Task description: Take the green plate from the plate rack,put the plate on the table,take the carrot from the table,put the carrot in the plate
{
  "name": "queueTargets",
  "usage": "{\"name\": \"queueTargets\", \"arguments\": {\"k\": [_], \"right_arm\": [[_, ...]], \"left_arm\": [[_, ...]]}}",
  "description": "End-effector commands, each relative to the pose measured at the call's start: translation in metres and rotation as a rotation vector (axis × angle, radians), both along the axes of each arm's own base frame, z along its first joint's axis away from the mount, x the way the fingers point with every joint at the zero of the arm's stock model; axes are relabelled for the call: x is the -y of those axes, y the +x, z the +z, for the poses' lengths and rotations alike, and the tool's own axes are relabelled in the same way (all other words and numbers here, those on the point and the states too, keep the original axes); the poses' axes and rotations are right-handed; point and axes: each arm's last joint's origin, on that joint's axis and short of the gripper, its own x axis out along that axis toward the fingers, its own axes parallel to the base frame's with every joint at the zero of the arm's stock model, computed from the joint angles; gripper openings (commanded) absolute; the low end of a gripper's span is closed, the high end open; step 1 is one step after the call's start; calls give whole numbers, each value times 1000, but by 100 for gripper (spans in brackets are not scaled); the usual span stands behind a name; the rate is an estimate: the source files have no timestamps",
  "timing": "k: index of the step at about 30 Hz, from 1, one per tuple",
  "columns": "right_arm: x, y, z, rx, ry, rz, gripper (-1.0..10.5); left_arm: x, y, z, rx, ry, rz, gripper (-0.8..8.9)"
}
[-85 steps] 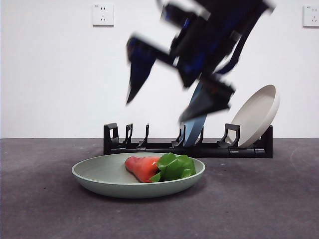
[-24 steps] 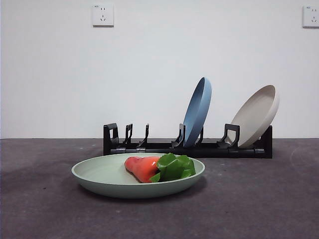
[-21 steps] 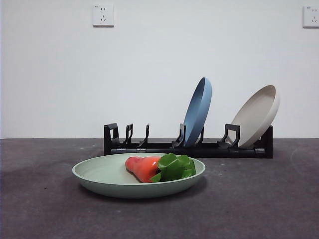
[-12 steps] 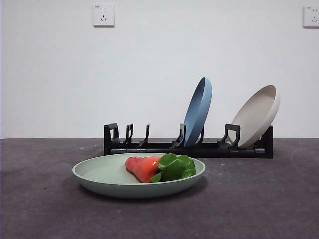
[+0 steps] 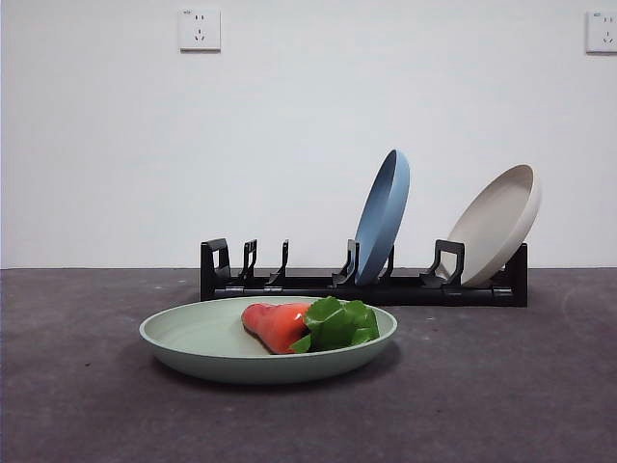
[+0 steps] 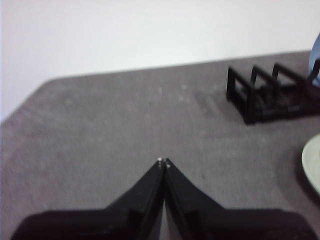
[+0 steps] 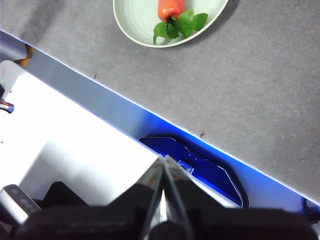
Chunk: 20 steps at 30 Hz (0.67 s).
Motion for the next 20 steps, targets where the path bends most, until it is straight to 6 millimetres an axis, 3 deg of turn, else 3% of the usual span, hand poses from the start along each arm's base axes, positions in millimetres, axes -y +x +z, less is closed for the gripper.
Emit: {"name": "queueTargets", "arguments": {"k": [1, 4, 20], "right_arm": [[0, 0, 1, 6, 4, -1, 2], [0, 0, 1, 6, 4, -1, 2], [0, 0, 1, 6, 4, -1, 2]], "left_arm": [[0, 1, -16, -18, -45, 6, -3], [0, 2, -28, -38, -98, 14, -3], [1, 2, -28, -31, -151, -2, -3]]}}
